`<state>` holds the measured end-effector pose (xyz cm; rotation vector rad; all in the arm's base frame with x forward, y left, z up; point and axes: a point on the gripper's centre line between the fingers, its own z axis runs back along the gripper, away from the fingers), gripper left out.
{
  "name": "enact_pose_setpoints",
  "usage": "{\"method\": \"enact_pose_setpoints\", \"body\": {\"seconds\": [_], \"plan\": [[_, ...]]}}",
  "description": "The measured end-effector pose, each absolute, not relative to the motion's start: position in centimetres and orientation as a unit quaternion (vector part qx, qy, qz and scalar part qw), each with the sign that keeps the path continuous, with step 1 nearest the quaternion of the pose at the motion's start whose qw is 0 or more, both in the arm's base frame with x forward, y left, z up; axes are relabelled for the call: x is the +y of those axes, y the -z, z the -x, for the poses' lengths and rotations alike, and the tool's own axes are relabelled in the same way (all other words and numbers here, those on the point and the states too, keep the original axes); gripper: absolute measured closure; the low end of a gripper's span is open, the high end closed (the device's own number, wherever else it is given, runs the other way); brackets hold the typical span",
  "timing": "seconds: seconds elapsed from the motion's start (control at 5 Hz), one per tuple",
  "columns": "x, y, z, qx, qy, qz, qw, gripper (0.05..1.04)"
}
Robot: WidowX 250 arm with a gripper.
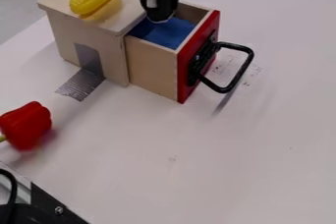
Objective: Put the black and white thing inside the drawer
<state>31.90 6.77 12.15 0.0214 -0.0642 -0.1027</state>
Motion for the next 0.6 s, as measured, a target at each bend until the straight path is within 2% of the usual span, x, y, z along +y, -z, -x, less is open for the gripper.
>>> {"method": "enact_pose_setpoints", "body": {"seconds": [0.2,0.4,0.6], "plan": [[6.7,-11.7,-32.0,-0.031,0.044,0.002,0.999,0.337],[5.8,-11.4,-32.1,-0.031,0.053,0.013,0.998,0.093],[4.9,-11.5,-32.0,-0.029,0.063,0.008,0.998,0.084]]}}
